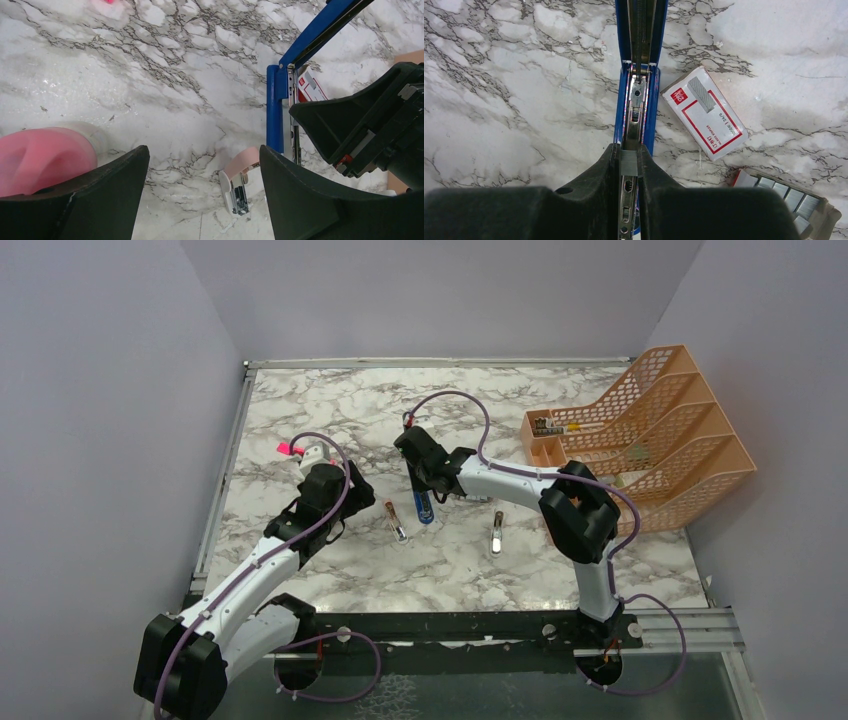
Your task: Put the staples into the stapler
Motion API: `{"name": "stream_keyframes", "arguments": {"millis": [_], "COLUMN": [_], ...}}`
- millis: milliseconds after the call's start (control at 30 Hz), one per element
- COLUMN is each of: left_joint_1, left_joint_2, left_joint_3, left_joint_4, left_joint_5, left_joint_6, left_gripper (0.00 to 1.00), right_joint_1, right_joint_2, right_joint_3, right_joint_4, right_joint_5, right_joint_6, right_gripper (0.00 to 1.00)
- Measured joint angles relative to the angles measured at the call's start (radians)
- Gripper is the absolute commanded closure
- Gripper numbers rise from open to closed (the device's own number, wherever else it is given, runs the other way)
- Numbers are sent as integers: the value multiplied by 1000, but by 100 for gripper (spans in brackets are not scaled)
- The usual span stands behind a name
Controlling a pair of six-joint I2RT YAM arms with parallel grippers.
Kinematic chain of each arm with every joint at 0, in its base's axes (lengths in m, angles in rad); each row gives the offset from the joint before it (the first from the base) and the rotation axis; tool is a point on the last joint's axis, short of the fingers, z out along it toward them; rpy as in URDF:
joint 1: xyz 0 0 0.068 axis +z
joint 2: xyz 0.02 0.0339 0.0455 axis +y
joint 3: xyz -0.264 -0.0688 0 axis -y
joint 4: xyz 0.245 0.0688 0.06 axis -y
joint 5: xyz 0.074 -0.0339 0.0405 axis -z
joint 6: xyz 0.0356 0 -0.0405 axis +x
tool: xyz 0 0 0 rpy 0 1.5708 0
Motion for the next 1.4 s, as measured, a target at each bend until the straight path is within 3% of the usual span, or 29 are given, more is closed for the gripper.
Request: {"name": "stream_keyframes", "arguments": {"millis": [767,1133,1267,1400], "left_joint_1": [4,4,4,4], "left_joint_2": [0,11,20,24], "left_joint_3": [14,56,61,61], "left_joint_4": [4,20,24,26], "left_joint_5": [26,55,66,77], "left_joint_6": [28,52,58,62], "left_gripper": [16,14,14,14], "right_joint_1": [-3,-6,-23,-64], "right_joint_2": [1,-9,-46,-109], "right_joint_3": [-15,-15,-15,-16], "right_joint_4": [1,-30,-54,-71], "right_joint_5": [-23,-37,-42,-42], "right_joint_6": [1,12,19,32], "right_gripper": [77,59,59,67]}}
